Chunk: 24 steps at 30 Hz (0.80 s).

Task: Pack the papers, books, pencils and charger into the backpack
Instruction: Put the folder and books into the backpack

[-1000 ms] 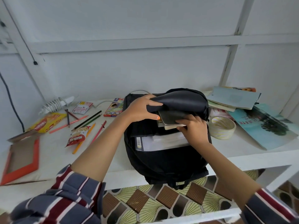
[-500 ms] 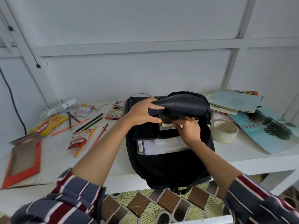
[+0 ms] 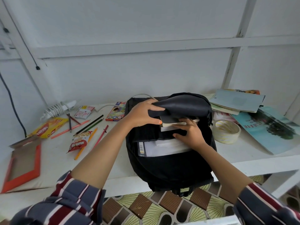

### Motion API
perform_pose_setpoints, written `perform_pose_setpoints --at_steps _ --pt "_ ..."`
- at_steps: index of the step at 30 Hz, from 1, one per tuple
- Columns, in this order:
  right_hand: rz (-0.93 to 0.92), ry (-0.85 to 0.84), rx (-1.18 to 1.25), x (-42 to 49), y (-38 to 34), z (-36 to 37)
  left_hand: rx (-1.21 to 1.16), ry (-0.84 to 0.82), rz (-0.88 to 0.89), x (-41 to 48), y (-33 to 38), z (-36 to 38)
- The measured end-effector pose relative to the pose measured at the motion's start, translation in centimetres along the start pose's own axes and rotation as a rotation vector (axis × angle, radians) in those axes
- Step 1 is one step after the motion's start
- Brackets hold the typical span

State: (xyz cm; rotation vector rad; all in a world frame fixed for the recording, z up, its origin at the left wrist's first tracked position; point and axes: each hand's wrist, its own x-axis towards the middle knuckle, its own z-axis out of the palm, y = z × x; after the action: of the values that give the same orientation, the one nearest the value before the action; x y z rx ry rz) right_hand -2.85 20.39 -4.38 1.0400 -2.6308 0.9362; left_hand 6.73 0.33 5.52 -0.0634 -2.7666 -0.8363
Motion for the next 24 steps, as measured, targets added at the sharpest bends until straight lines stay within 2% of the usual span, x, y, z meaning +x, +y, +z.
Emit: perform_pose_setpoints --at_steps 9,13,16,19,22,24 --pt "0.035 -0.080 0.031 0.6 -0.6 -0.7 -0.031 -0.058 -0.013 -0.2 0.1 -0.2" --pt "0.010 -0.133 0.058 -0.1 -0.8 -1.8 -0.075 -0.206 -0.065 -0.4 0.6 -0.3" --pt "0.001 -0.236 0.091 -1.2 -0.9 -3.1 -0.041 -0.344 -0.142 -0.4 1.0 -0.1" --pt "0.017 -0.339 0.104 -2.8 -1.0 -4.8 -0.095 -0.378 -0.222 -0.3 1.7 0.3" --pt "0.045 -0.475 0.119 -4.0 -1.2 -6.8 0.001 -0.344 -0.272 0.3 2.7 0.7" --pt "0.083 -0.568 0.197 -4.7 -1.5 -8.4 0.117 -0.197 -0.245 1.2 3.7 1.0"
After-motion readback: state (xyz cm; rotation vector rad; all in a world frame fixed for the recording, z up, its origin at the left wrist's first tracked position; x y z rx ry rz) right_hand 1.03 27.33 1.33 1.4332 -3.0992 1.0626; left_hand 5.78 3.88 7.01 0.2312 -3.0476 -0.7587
